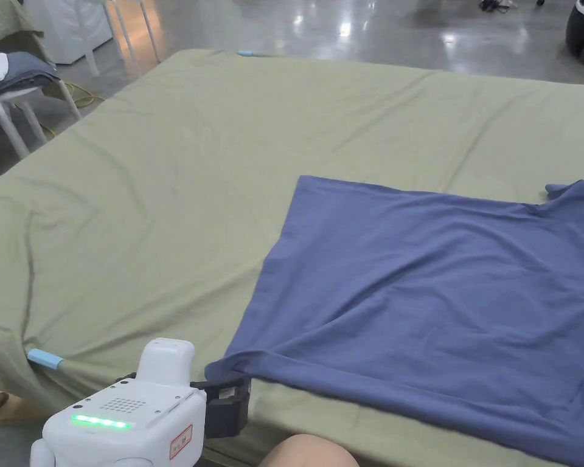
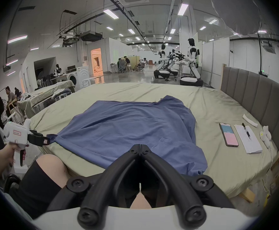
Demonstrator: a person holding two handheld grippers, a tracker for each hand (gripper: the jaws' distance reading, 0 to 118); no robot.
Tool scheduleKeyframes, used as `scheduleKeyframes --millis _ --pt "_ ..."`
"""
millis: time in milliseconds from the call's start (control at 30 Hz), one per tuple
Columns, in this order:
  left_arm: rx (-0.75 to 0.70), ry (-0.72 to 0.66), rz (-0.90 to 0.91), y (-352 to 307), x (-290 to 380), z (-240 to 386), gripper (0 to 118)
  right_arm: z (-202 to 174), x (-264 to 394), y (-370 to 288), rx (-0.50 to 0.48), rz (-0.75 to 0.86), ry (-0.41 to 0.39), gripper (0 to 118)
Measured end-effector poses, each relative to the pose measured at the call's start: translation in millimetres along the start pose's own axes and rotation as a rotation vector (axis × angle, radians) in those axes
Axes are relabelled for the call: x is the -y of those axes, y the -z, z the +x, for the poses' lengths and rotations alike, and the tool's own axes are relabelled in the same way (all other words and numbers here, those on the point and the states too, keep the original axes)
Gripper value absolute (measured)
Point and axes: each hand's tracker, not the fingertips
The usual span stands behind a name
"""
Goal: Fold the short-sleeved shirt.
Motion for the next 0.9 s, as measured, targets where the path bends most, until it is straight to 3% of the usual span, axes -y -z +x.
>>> scheduleKeyframes --millis 67,100,167,200,233,533,700,733,767,800,833,867,900 --pt "0.011 0.008 -0.027 12.3 -0.7 3.1 93 1.1 3.3 2.7 0.016 -0.012 -0.005 0" --pt "0.011 0.008 -0.029 15.9 -1.1 4.7 82 2.5 4.0 3.0 0.018 -0.017 -0.006 0" --pt "0.008 0.012 -0.004 16.2 -2.3 9.4 53 6.2 5.9 1.9 0.024 -0.021 0.002 0" --pt "-0.004 0.017 0.012 16.4 -3.3 11.4 26 6.2 7.4 3.3 0.027 -0.025 0.006 0" --pt "0.0 0.024 0.027 16.7 -4.2 12.5 10 7.7 8.4 3.2 0.032 -0.029 0.01 0" --pt "0.044 0.026 0.091 -11.6 -6.0 13.3 4 33.0 22.3 -0.2 0.091 -0.079 -0.002 0" --pt "0.054 0.041 0.121 -25.5 -11.5 17.0 4 63.7 38.0 2.5 0.164 -0.2 0.003 0" --pt "0.056 0.046 0.125 -26.3 -12.9 18.4 4 64.6 36.6 4.2 0.174 -0.228 -0.002 6" --pt "0.057 0.052 0.126 -26.3 -13.9 19.9 4 70.0 39.2 5.1 0.174 -0.234 -0.01 30" --pt "0.055 0.059 0.125 -25.6 -14.3 21.3 4 73.8 42.2 6.3 0.17 -0.227 -0.019 82" --pt "0.051 0.064 0.124 -25.1 -15.5 22.8 4 78.7 46.6 10.1 0.172 -0.241 -0.021 110" --pt "0.05 0.066 0.123 -24.7 -16.5 23.6 4 81.4 50.0 13.4 0.191 -0.264 -0.014 116" --pt "0.05 0.067 0.121 -24.5 -17.1 24.2 4 84.1 52.0 15.1 0.194 -0.253 -0.007 112"
